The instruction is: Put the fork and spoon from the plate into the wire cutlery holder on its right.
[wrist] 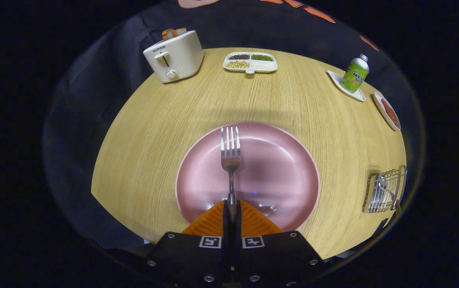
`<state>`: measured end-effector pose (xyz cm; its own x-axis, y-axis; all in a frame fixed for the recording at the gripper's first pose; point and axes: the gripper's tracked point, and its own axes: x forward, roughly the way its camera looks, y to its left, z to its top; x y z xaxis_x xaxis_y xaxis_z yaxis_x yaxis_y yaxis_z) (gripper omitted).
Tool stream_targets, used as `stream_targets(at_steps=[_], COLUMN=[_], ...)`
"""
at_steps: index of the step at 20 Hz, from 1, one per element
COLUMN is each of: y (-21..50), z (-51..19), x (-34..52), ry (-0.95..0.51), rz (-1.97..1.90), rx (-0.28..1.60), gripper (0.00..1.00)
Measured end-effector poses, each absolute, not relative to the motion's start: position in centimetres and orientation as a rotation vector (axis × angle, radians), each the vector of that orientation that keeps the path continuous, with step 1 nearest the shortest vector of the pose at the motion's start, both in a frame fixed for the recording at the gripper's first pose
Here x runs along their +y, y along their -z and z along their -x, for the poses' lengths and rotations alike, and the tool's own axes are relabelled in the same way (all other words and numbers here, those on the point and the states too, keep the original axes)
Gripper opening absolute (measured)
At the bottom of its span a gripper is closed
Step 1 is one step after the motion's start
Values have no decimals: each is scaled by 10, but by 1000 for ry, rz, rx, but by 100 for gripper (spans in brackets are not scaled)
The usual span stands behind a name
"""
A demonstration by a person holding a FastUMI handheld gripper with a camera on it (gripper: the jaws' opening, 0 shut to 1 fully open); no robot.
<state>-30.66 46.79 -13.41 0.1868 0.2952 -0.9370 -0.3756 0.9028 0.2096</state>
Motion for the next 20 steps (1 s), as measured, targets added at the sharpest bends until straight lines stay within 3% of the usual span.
stream_targets(at_steps=[9, 13, 20], y=[73, 62, 49], z=[260, 243, 225], x=[346, 280, 203], ry=[-316, -198, -112], rz=[26, 66, 79], rx=[1163, 1149, 1171], gripper=[4, 4, 5])
